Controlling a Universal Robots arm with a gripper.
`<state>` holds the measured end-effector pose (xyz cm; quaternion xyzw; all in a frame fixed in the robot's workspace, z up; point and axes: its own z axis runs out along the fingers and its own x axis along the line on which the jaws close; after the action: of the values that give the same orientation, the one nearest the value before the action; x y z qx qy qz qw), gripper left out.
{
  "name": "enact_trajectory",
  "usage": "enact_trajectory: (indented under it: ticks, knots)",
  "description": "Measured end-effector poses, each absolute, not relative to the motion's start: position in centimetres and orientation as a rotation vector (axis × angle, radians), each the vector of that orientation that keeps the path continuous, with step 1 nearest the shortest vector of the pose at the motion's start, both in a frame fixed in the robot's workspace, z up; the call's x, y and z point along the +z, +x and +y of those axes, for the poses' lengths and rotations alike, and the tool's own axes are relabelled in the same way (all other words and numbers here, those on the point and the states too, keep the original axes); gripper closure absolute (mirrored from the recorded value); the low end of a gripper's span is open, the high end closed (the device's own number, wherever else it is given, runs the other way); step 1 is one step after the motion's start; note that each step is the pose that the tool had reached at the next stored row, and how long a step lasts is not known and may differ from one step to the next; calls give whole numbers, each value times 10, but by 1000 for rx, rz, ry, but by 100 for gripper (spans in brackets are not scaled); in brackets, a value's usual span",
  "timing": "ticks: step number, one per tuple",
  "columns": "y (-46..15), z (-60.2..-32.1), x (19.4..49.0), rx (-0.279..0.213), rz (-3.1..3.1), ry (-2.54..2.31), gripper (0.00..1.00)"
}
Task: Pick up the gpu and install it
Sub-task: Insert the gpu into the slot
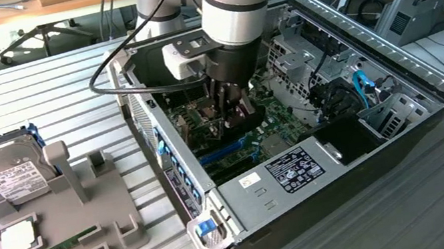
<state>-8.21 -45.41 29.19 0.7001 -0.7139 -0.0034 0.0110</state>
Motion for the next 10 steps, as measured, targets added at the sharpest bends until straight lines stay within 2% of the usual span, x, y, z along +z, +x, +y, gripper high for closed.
enact_trajectory:
  ticks: [10]
  knots:
    - [-83, -454, 279, -7, -2210, 2198, 73]
